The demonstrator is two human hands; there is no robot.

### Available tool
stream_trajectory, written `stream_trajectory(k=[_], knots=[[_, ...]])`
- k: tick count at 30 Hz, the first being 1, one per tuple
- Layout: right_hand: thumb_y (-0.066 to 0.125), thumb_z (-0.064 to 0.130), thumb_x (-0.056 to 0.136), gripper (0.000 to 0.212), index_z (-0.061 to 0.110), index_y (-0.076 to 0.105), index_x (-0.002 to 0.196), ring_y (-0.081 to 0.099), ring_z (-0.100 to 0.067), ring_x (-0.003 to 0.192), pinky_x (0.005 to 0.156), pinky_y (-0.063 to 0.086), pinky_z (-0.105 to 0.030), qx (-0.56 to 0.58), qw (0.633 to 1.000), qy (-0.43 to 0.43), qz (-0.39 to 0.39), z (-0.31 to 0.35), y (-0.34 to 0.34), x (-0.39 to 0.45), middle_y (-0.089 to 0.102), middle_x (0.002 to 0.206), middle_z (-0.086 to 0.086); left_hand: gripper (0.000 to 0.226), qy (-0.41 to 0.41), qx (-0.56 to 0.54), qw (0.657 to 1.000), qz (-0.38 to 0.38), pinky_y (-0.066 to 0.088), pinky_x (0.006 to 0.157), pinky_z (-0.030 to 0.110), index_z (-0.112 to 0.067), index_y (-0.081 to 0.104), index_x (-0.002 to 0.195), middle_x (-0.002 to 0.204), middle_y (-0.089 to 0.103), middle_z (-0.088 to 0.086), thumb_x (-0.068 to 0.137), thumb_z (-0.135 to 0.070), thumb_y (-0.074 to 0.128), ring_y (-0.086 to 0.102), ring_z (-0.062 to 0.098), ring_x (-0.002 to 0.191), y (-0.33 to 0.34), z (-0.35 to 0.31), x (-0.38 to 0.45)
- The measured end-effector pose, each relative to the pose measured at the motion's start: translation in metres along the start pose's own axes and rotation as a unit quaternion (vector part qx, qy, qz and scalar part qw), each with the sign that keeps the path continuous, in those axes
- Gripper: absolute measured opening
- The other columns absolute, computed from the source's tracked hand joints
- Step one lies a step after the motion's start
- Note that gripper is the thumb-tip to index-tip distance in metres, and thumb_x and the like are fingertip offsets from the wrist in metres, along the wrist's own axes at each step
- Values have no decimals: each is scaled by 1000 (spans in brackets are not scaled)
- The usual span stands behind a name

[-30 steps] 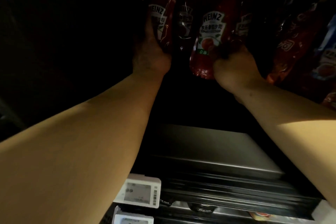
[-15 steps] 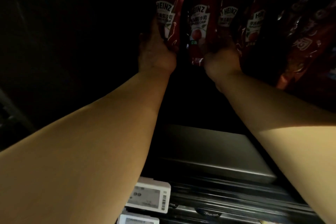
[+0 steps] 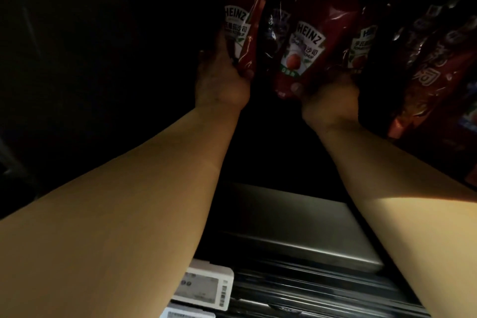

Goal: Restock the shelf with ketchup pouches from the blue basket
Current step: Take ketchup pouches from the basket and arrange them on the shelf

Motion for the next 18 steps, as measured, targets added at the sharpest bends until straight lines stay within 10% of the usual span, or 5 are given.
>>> stream_trajectory(k=[5,13,18], knots=[[42,36,106,57,6,29,153,33,-30,144,113,26,-30,-97,991,-56,78,36,24,15,34,157,-15,87,6,14,1000,-4,35,116,44,-38,15,158,157,37,3,91,-39,69,35,26,145,1,0,1],[67,26,95,47,11,55,138,52,-17,129,69,27,8,42,995,-45,79,22,33,14,58,140,-3,85,8,24,1000,-12,38,112,39,-33,23,157,152,44,3,89,-31,74,41,24,142,-3,0,-2],[78,26,86,54,12,56,133,57,-22,124,83,38,-12,32,998,-35,36,32,33,12,60,135,-5,73,3,42,999,-33,38,110,35,-25,36,151,147,50,3,88,-31,75,44,23,139,-5,-2,-1]])
Point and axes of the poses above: each hand's wrist, its own x-axis towards the middle knuckle, its own y-axis out of the palm, z = x × y, the point moved 4 cm from there along x, towards the middle knuckle
